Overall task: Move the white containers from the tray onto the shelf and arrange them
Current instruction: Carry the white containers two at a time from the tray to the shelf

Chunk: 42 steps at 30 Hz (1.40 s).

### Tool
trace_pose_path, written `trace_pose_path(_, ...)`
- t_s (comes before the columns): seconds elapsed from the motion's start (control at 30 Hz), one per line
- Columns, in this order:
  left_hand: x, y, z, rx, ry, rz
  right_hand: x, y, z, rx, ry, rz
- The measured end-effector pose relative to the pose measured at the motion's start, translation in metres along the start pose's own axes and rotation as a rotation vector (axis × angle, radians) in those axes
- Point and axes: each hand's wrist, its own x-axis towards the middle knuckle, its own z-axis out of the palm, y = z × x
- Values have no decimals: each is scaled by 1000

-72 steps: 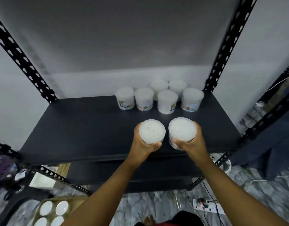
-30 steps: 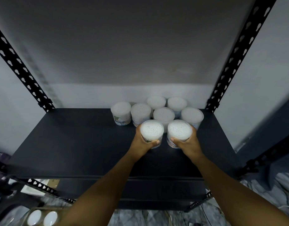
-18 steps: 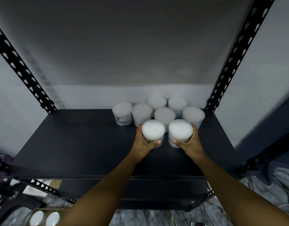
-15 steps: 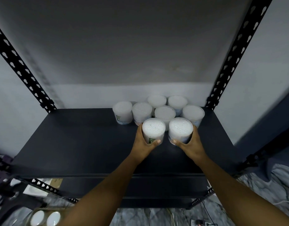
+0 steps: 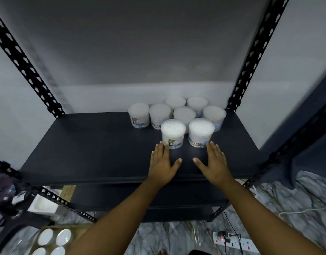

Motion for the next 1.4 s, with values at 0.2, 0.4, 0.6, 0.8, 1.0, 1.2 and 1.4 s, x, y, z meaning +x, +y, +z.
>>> trace_pose_path(0.2, -28, 14, -4, 194, 7, 51, -30, -2, -10, -172, -71, -24)
trace_pose_path(0.4, -71, 30, -19, 230, -42, 11, -68, -8, -25, -206, -117, -44)
trace_pose_path(0.6, -124, 27, -35, 234, -15, -47, -109, -29, -30, -212, -129, -106)
trace_pose_path(0.8, -177, -5, -61, 243, 26, -130, -138, -71, -13, -201, -173, -199)
trace_pose_path(1.0, -225, -59, -89, 230, 58, -205, -162, -133, 23, -183, -219, -288)
trace_pose_path(1.2, -267, -141, -125, 207, 99, -290, -183, -216, 79, -154, -275, -350)
trace_pose_path(1.4, -309, -243, -185, 169, 106, -366, -202, -309, 148, -142, -330, -368)
